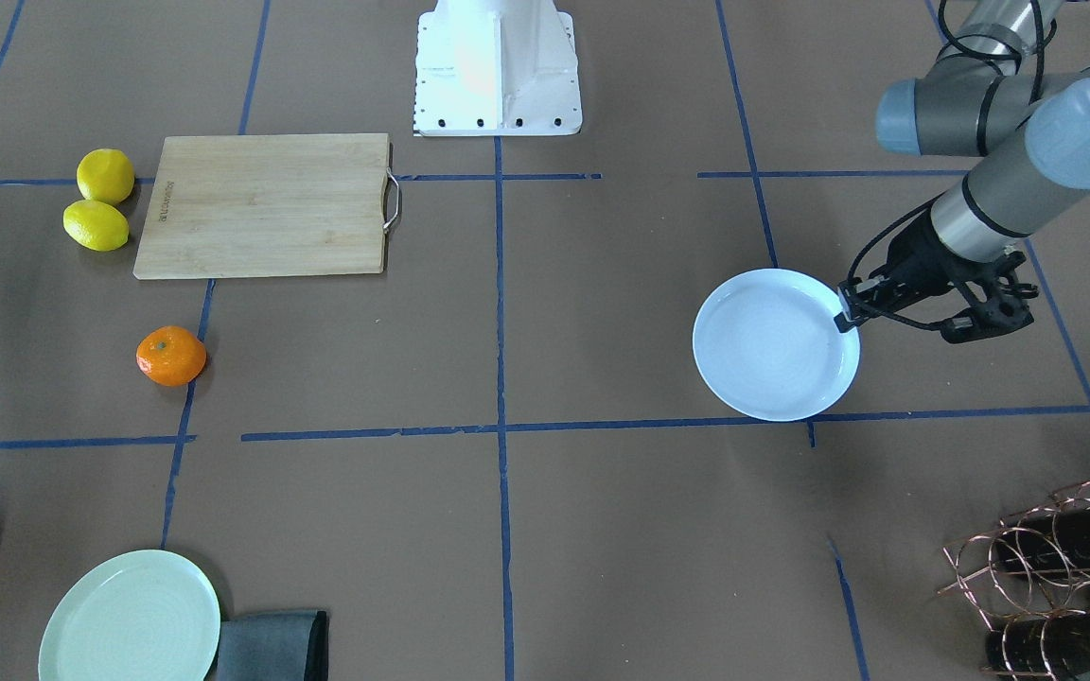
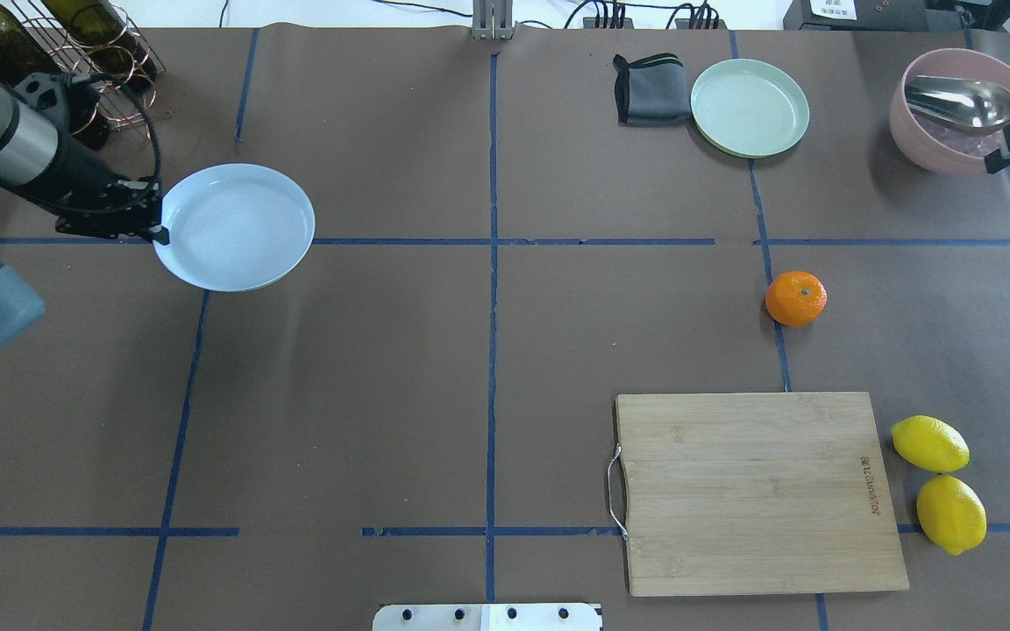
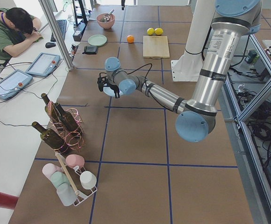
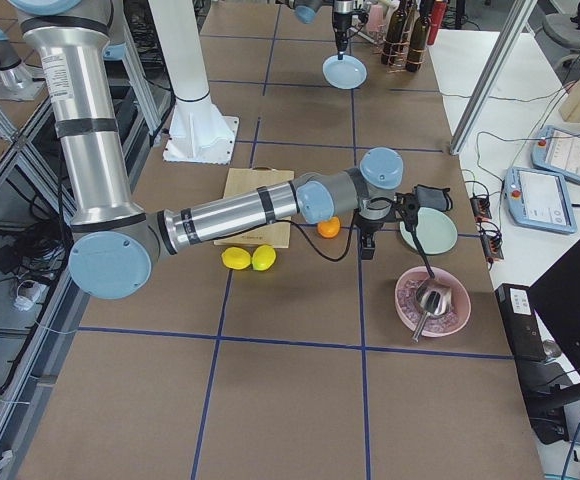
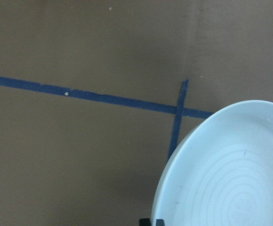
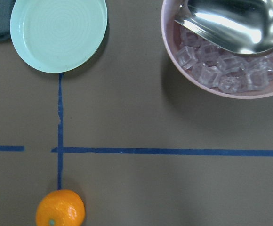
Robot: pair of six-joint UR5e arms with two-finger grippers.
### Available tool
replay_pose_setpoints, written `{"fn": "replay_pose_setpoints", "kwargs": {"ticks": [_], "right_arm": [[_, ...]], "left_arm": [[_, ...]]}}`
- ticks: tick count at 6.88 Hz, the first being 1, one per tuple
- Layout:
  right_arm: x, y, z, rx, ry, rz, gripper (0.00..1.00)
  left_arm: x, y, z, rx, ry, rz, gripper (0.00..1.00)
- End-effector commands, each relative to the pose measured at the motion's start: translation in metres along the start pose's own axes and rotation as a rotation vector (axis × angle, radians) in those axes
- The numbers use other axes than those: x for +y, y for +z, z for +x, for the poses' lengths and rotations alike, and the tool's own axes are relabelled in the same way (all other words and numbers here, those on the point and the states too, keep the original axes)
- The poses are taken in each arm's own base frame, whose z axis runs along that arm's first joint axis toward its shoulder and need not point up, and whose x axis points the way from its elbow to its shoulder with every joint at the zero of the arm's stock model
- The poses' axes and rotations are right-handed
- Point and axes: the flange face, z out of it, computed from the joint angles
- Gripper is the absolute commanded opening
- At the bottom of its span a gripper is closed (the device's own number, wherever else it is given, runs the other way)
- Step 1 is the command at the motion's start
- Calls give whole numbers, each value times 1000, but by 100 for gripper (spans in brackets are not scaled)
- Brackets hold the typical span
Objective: Pick orange to plate
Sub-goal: 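Slide the plate to table center with left gripper while right approaches orange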
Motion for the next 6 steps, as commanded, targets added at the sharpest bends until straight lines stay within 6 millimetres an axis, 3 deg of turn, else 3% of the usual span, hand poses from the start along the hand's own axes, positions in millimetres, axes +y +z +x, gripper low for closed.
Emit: {"fn": "replay_pose_setpoints", "kwargs": {"ticks": [1,2,4,5,6], "right_arm": [[14,49,-77,-6,49,74,100],[23,65,-95,-11,61,78,100],[39,72,-126,-20,73,80,100],[43,74,-132,-22,72,76,100],[46,81,-136,-14,62,74,100]], "left_arm": [[48,36,103,33,-154,-81,0],[67,59,137,50,-191,-52,0],[111,119,158,199,-315,-9,0],[136,137,177,208,-315,-6,0],[145,147,192,208,-306,2,0]]}}
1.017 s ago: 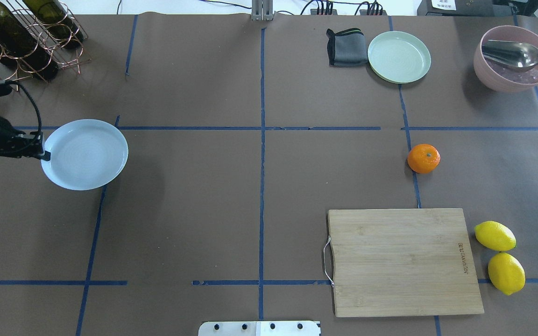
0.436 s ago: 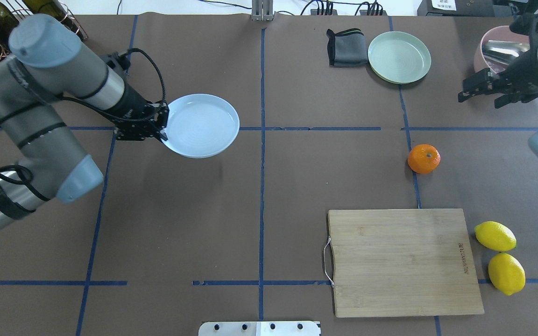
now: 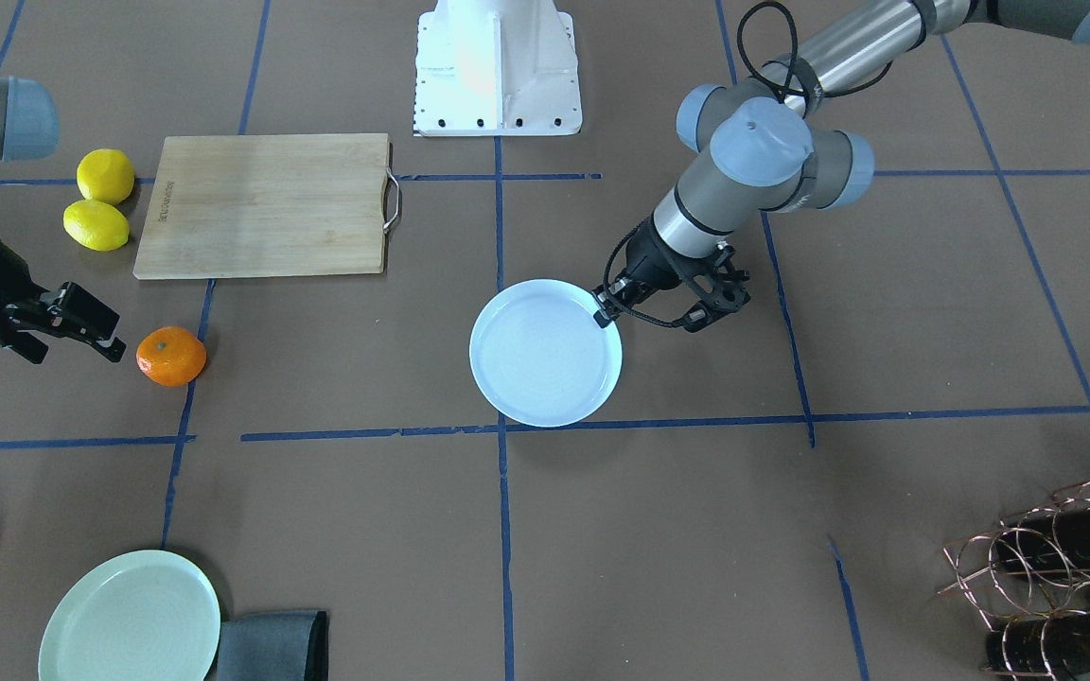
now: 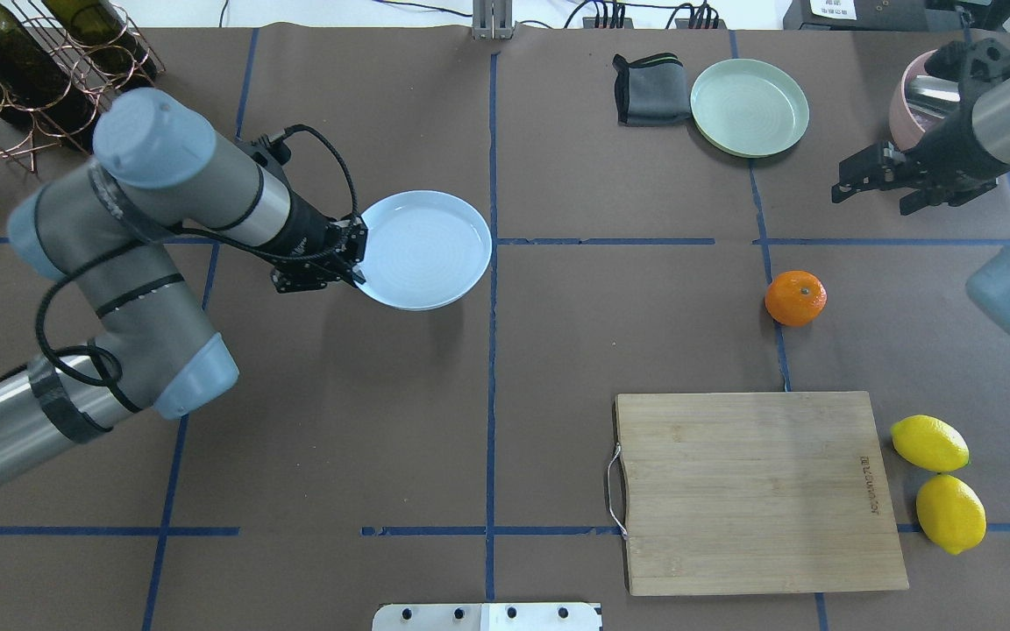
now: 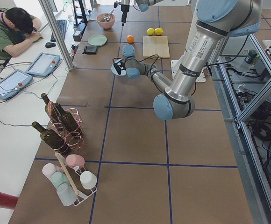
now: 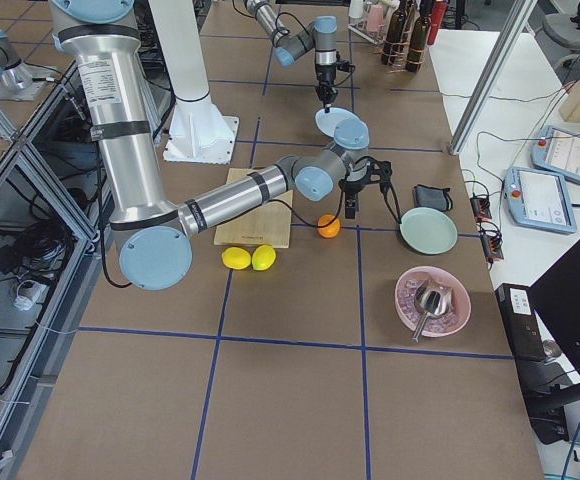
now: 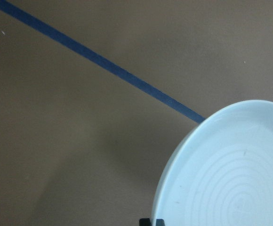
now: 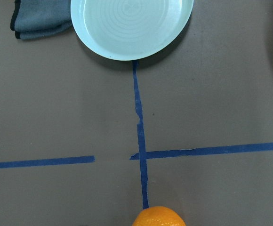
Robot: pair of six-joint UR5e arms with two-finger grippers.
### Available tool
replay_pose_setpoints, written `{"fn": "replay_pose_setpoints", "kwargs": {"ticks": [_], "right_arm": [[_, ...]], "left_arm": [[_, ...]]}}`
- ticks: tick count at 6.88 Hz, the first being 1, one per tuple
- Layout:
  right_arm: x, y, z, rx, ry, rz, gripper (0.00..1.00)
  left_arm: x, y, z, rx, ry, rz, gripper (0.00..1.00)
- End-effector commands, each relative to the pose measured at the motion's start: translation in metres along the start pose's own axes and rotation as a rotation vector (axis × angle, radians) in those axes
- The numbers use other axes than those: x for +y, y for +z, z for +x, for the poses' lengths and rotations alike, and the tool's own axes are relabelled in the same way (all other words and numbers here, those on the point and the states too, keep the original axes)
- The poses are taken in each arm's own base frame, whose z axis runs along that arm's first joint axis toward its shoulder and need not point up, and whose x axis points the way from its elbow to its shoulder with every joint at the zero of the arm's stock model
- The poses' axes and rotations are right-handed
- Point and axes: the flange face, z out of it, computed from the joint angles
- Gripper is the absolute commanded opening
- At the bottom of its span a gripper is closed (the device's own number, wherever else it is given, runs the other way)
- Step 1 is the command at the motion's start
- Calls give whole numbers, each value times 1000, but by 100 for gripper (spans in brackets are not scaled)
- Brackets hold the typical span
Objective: Pick orange to plate
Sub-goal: 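Slide the plate to table center with left gripper while right approaches orange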
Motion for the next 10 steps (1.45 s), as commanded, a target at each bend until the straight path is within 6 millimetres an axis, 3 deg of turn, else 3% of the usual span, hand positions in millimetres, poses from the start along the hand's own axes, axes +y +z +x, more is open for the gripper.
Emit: {"fn": "replay_pose_setpoints", "kwargs": {"ticks": [1,3,4,5,8,9,10], "right_arm": [[11,12,-11,7,-15,-11,100],[16,18,-17,8,-6,-21,100],[20,25,-20,21,-15,-14,100],[27,34,-25,34,-29,-14,100],[50,76,-35,117,-85,9,100],[51,86,-29,145,-93,14,100],[55,94,-26,156,-95,1,100]], "left_arm": [[32,24,9,16,4,-4,0],[36,36,1,1,16,11,0],[33,38,-4,-7,38,20,90],[29,33,-5,-11,81,24,100],[-19,-56,20,-28,135,50,100],[-28,-72,15,-31,151,56,100],[-32,-72,9,-38,150,60,100]]}}
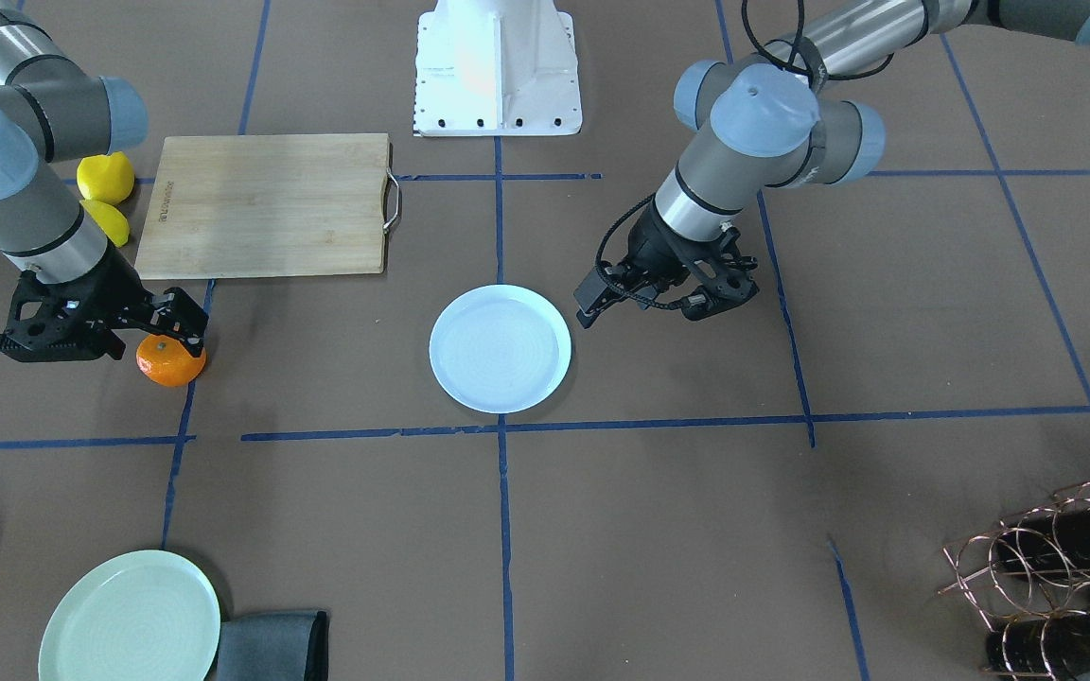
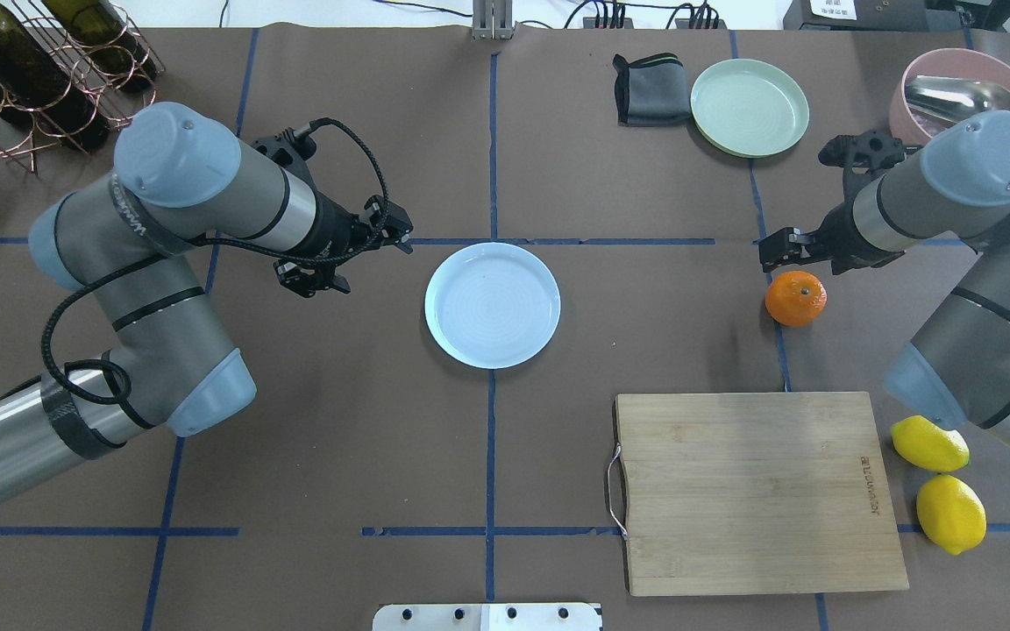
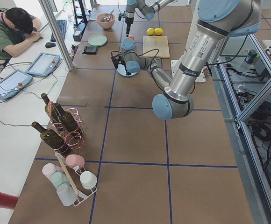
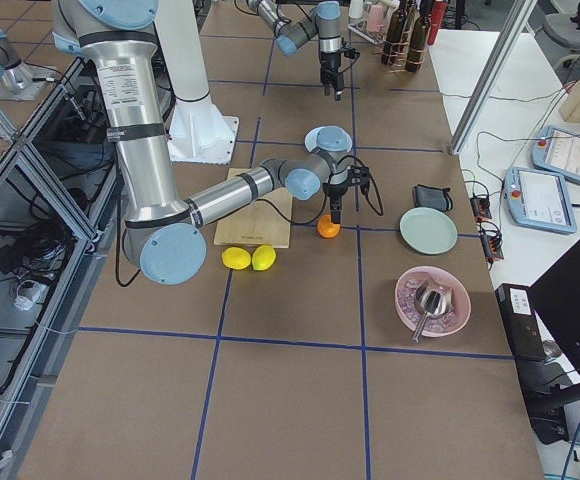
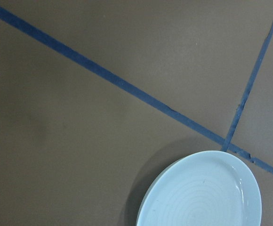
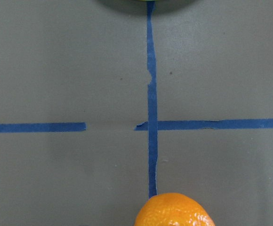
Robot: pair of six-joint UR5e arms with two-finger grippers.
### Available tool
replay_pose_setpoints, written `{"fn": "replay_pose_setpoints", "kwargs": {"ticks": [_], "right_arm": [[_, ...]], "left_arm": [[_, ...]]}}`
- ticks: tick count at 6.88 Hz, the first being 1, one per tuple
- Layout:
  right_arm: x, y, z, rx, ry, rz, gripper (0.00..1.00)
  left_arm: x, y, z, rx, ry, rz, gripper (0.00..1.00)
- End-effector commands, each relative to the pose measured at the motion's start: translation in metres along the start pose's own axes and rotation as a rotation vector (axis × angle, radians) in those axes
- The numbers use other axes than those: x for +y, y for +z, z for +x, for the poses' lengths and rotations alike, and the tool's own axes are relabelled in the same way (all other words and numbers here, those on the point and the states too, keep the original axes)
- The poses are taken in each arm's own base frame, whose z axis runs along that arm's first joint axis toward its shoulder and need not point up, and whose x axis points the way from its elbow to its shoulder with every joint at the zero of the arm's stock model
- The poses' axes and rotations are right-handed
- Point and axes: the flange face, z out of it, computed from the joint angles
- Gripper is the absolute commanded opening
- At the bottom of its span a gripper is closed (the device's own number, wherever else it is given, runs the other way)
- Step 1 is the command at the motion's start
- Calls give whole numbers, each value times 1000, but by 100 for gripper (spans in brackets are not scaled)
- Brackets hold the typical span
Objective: Pick orange to plate
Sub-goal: 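Grasp the orange with the right gripper while the left gripper withdraws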
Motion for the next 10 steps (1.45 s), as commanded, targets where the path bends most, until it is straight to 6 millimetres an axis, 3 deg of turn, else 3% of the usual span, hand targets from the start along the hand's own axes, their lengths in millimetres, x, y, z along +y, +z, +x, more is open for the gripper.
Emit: {"fn": "replay_pose_setpoints", "kwargs": {"ticks": [1,4,6,7,8,10], "right_arm": [[7,18,6,32,-8,-17,100],[17,47,4,61,-15,-60,100],[21,49,3,56,-18,-73,94],[20,46,0,49,-15,-71,36],[19,43,-2,44,-19,-61,0],[19,6,-22,-10,-37,-32,0]], "left_arm": [[-8,-10,-6,-7,8,6,100],[-8,-17,-5,3,11,11,100],[-16,-21,-9,1,7,22,100],[-23,-23,-12,-1,16,31,100],[-32,-28,-23,-8,43,45,100],[-49,-46,-52,-25,147,73,100]]}}
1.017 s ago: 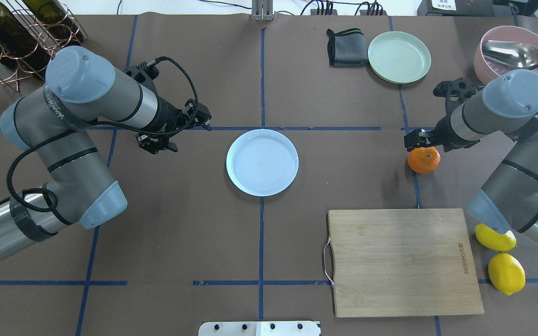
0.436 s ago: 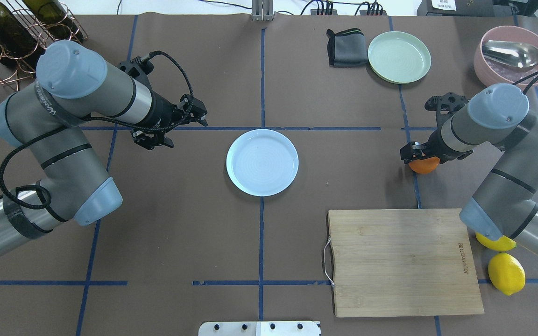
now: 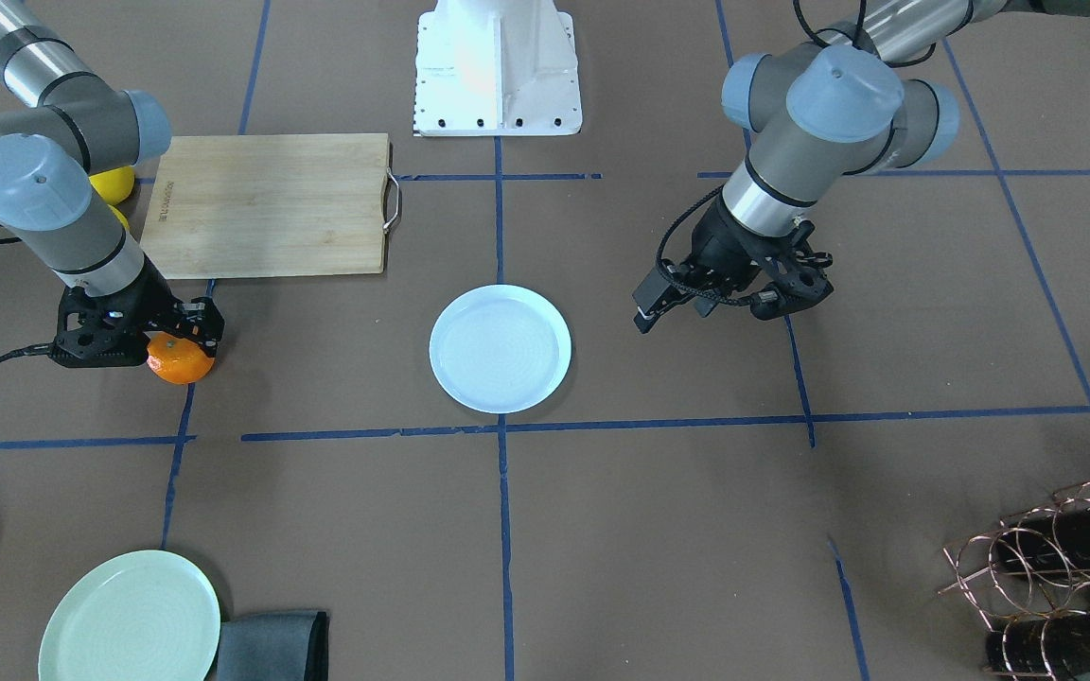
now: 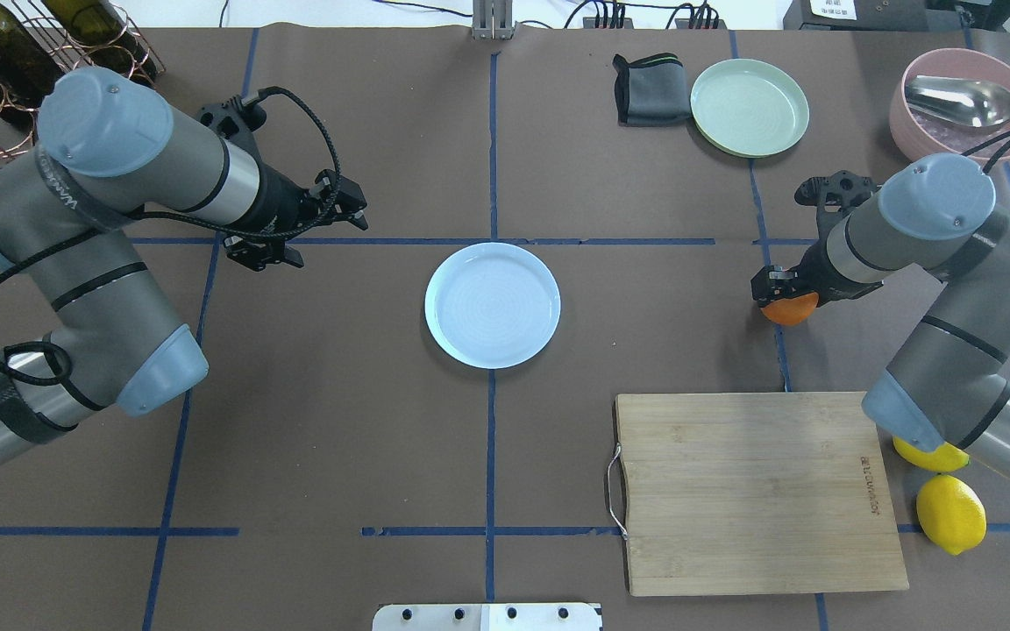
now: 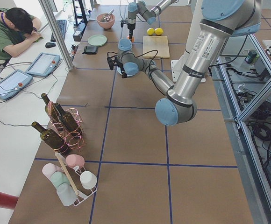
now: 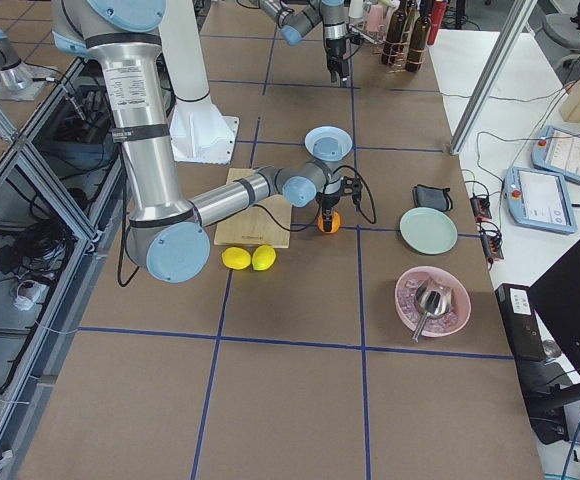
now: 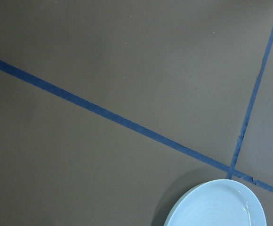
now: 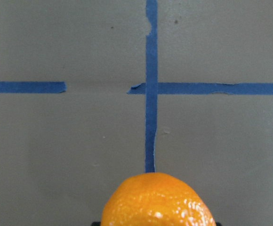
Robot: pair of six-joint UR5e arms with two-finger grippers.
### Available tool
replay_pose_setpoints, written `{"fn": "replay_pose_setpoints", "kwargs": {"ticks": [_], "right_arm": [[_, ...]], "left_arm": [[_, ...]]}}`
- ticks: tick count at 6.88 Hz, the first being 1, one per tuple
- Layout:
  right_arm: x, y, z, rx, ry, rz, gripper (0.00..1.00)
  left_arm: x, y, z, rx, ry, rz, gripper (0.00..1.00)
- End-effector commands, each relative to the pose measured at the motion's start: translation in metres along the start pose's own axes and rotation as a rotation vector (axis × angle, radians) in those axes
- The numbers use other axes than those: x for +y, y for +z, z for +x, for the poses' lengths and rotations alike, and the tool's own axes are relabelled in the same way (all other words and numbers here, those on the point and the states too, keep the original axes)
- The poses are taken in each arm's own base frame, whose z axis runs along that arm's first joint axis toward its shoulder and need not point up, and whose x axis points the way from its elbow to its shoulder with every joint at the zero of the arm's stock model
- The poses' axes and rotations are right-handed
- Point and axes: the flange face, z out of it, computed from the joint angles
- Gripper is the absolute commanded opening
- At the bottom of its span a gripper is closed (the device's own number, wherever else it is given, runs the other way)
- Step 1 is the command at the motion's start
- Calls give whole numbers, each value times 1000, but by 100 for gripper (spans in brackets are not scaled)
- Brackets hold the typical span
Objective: Pick orange to plate
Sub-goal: 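Grasp the orange with the right gripper while the left gripper withdraws, then carry the orange with the right gripper over the plate and lower it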
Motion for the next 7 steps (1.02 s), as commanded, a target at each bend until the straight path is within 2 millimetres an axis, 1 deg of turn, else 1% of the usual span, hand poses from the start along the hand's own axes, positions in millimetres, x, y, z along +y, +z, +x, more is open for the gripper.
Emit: {"fn": "replay_pose_setpoints", "kwargs": {"ticks": [1,2,3,4,5,6,7], "right_arm": [[4,-43,-26,-47,-15,32,0],[-2,-62,-50,-52,-13,35,0],[-11,-78,-86,-55,13,32,0],[-4,-81,-130,-79,32,19,0],[14,-67,-170,-82,32,23,0],[20,-55,-209,-77,24,44,0],[16,-44,-253,-74,41,53,0]], "left_arm": [[-26,-22,-43,-51,138,41,100],[-41,-49,-71,-127,257,59,100],[-56,-86,-102,-221,413,72,100],[-70,-122,-148,-271,480,89,100],[-77,-130,-169,-284,482,77,100],[-80,-130,-168,-271,477,62,100],[-82,-136,-198,-297,476,55,100]]}}
